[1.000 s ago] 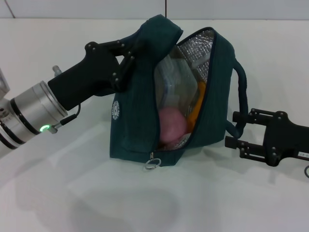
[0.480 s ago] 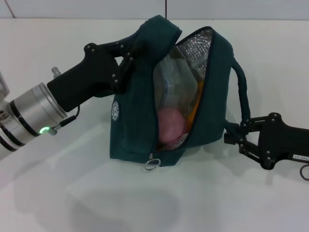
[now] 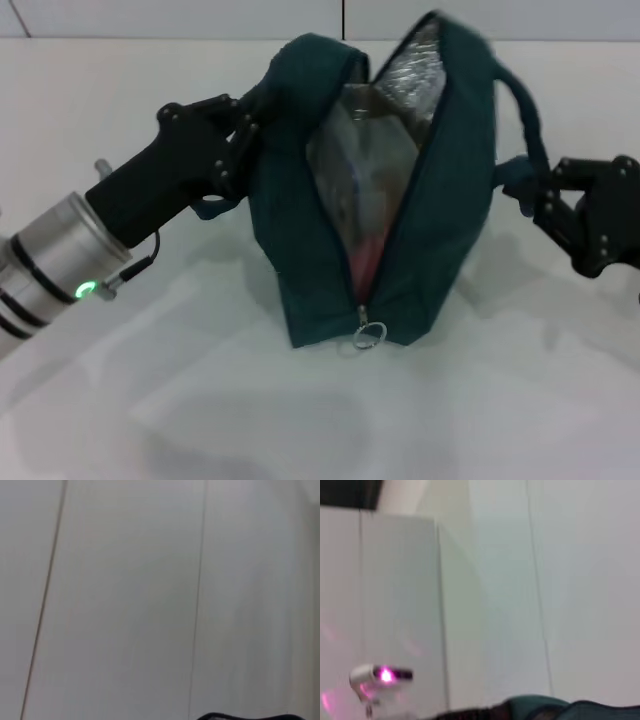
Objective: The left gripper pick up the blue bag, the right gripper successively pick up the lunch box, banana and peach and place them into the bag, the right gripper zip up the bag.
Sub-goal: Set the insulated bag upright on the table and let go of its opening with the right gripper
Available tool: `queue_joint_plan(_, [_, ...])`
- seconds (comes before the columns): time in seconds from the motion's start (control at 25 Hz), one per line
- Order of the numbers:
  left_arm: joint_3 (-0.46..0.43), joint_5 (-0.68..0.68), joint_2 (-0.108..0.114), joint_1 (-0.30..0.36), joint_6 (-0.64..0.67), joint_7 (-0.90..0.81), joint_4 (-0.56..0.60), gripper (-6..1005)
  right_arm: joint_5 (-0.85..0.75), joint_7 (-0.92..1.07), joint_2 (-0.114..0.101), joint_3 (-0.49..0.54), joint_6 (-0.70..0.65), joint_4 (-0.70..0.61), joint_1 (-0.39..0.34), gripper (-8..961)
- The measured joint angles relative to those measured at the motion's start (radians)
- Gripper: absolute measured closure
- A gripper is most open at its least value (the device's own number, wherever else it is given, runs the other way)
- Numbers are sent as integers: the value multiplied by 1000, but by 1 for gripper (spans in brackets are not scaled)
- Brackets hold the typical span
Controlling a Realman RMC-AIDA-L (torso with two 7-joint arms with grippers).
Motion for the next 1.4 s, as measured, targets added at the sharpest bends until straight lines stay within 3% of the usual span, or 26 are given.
queue_joint_plan(0.28, [5,-16,-5,17,70,108,-81,931,-53,192,-26,-6,-18,-77,26,873])
queue_joint_plan(0.6, [4,-20,-12,20,83,250,-164,931,-130,176,-17,-5,15,-77,5,874])
queue_joint_plan(1.0, [4,-14,-12,10,84,255,-179,930,-162,71,-4,-1,-50,-85,-34,853])
queue_joint_plan(1.04, [4,-14,-12,10,83,254,-179,894,-160,72,-4,-1,-51,-83,-35,849])
queue_joint_plan(1.12, [4,-14,-12,10,83,254,-180,821,-156,76,-3,8,-51,-78,-36,821])
queue_joint_plan(1.24, [4,-14,-12,8,83,258,-188,820,-154,76,-2,37,-56,-67,-39,780])
queue_joint_plan(1.4, [4,-17,-12,8,81,261,-192,819,-153,74,-1,62,-68,-63,-49,645])
